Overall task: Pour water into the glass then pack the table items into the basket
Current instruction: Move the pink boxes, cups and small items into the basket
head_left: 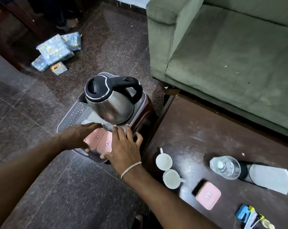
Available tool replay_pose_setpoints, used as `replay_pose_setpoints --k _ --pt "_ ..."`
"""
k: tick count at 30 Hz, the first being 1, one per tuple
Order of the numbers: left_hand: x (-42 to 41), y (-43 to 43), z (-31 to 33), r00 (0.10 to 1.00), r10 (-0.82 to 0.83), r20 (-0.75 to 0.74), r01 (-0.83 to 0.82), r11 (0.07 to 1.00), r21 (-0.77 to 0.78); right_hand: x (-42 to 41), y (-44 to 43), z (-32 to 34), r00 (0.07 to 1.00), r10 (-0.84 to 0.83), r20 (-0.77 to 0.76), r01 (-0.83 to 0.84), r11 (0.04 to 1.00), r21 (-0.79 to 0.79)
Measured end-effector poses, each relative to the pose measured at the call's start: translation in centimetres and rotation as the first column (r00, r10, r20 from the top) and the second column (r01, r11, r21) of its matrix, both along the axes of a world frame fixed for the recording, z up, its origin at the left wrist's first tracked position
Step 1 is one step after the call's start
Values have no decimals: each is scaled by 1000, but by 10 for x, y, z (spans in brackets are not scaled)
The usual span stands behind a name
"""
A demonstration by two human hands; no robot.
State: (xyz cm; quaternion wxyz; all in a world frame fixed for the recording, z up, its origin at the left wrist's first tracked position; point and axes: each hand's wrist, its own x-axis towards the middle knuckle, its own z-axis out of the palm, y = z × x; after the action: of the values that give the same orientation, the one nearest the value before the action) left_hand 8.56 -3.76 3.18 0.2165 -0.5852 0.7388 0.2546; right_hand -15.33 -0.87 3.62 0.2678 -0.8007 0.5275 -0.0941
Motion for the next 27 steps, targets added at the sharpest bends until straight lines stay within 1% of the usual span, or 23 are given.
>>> replay_pose_setpoints --k 3,8,13,16,18,20,24,27 --pt "-5 4 2 998 51 -19 -51 999 9 -21 4 9 999 -27 28 28 999 -39" --pt "-17 11 13 996 81 -31 -81 997 -6 -72 16 16 996 -83 29 85 991 -105" --pt "-46 20 38 995 98 -17 -99 991 -90 -140 38 8 989 -136 -50 126 979 -161" --pt "-74 27 55 1000 11 1 -10 978 -206 -186 48 -4 981 -166 -100 154 982 -111" --pt "-98 32 64 998 -58 10 59 964 -258 -214 54 -12 973 -171 -155 168 985 -28" --pt "-128 37 67 992 -124 -22 113 949 -294 -241 61 -21 962 -174 -210 186 982 43" --pt "-183 43 51 974 -155 -166 119 971 -209 -277 73 -37 947 -181 -264 215 971 105" --pt "-220 46 23 974 -129 -189 99 983 -158 -285 80 -47 952 -161 -259 201 970 134"
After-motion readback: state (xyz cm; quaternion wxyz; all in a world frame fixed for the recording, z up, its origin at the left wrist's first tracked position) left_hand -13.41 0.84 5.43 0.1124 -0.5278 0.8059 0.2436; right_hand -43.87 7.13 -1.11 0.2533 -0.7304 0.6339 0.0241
